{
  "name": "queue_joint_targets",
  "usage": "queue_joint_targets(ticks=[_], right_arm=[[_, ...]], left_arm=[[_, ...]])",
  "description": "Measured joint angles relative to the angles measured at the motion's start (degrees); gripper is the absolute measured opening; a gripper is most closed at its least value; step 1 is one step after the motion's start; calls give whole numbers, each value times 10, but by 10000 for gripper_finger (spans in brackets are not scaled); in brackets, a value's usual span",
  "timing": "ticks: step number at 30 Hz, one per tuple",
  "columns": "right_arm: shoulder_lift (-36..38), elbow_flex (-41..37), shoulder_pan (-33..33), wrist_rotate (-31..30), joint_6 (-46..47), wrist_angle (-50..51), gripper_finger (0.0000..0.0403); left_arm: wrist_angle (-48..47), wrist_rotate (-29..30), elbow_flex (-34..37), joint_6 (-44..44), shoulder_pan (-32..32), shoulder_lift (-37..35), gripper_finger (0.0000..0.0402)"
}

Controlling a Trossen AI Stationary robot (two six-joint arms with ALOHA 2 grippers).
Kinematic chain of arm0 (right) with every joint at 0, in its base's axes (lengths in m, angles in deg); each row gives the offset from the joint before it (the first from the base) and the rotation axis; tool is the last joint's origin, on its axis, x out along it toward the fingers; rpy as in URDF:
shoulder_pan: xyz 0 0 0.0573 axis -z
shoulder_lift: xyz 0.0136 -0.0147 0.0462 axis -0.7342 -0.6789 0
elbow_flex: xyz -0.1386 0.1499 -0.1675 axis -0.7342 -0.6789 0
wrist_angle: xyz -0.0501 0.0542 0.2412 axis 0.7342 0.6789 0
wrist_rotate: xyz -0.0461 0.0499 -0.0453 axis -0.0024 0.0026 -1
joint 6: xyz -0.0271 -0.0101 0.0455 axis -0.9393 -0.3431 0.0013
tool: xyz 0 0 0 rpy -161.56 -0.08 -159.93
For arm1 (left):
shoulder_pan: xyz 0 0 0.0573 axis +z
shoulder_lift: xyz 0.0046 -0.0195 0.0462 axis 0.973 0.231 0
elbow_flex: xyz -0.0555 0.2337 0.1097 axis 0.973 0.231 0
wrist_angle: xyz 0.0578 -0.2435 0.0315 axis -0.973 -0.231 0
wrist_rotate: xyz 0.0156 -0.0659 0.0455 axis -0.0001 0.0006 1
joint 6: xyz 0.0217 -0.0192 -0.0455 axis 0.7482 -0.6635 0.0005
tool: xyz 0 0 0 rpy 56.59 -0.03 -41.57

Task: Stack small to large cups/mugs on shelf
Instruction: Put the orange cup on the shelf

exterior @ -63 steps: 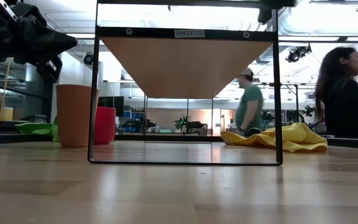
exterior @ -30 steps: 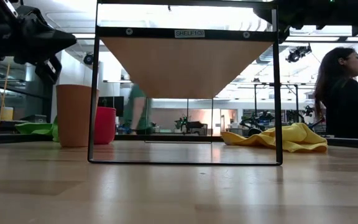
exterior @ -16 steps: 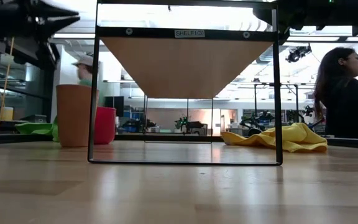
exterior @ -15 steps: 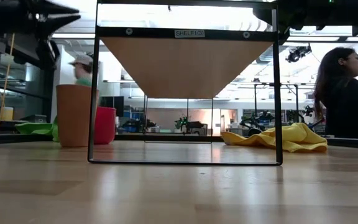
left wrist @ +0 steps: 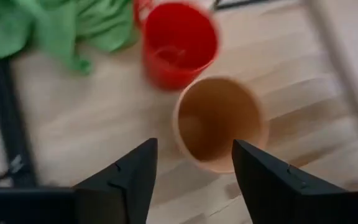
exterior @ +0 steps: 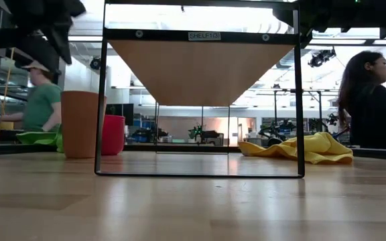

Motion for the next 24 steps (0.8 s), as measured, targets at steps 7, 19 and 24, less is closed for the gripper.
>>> queue_joint_targets(ticks=[7,19,24], right_arm=[[0,0,0,0,0,9,0],[0,0,0,9,0,55,0],[0,0,0,11,0,56,0]], left_arm=[[50,-84,-2,17,90,100,202],[75,-188,-2,117,229,151,202],[80,-200,-2,146,254,178,202]])
